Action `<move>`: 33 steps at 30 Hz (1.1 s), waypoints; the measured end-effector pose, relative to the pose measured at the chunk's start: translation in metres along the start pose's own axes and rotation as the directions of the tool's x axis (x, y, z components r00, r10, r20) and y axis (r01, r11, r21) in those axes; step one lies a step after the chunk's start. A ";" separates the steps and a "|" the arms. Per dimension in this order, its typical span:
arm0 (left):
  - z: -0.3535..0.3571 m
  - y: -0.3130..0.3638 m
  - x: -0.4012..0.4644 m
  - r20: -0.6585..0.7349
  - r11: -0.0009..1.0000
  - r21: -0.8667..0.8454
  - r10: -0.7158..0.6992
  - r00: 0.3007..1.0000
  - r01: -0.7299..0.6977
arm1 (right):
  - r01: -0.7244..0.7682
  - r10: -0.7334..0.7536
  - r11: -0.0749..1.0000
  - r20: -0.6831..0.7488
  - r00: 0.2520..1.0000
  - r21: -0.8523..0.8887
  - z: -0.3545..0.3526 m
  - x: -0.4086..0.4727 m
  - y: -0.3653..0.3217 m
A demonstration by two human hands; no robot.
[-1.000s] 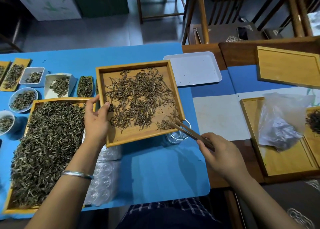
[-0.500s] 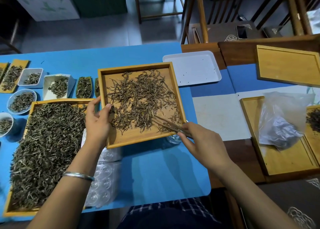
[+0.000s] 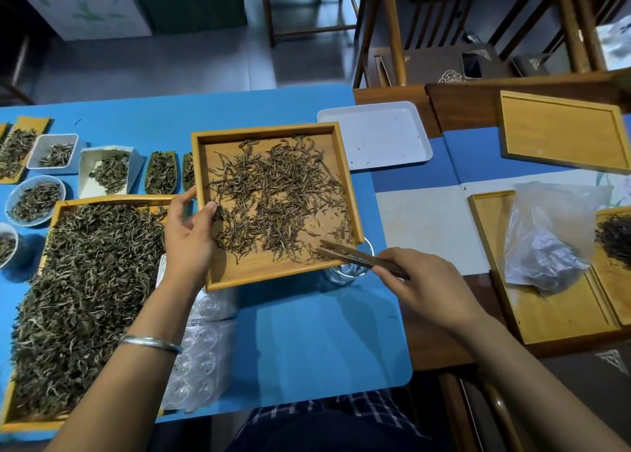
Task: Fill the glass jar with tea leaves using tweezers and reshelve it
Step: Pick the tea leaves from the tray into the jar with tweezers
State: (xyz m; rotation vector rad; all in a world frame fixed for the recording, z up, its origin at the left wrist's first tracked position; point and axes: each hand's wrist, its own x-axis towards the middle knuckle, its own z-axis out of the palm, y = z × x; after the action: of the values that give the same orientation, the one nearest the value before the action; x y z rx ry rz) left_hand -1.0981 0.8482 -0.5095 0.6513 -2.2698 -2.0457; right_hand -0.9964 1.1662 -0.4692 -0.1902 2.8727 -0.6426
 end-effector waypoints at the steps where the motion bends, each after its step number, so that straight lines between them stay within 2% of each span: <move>1: 0.000 -0.001 0.001 -0.002 1.000 0.005 0.001 1.000 -0.001 | -0.005 0.004 1.000 0.008 1.000 0.017 -0.002 -0.001 0.001; 8: 0.000 -0.002 0.005 0.004 0.999 0.021 0.024 1.000 -0.025 | -0.075 0.073 0.996 0.049 0.996 0.053 -0.011 -0.007 0.013; 12: 0.002 0.001 0.005 0.026 0.999 0.002 0.049 0.998 -0.049 | -0.111 0.115 0.986 -0.025 0.993 0.124 -0.020 -0.007 0.017; 16: 0.002 0.004 0.004 0.039 0.998 -0.012 0.054 0.998 -0.053 | 0.009 0.000 0.993 -0.083 0.997 0.114 -0.018 0.012 -0.005; 19: 0.002 0.004 0.003 0.040 0.998 -0.013 0.054 0.998 -0.054 | 0.128 -0.123 0.990 -0.086 0.989 0.057 -0.008 0.029 -0.025; 22: 0.002 0.005 0.004 0.043 0.998 -0.012 0.057 0.997 -0.057 | 0.184 -0.181 0.983 -0.080 0.980 0.026 0.001 0.037 -0.031; 33: 0.002 0.008 0.005 0.056 0.999 0.016 0.047 0.997 -0.048 | 0.108 -0.107 0.994 -0.038 0.994 0.032 -0.007 0.018 0.000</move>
State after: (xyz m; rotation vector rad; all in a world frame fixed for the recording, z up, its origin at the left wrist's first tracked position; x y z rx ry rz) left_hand -1.1062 0.8491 -0.5032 0.5424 -2.3116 -2.0507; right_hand -1.0153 1.1664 -0.4660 -0.3331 2.8999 -0.7209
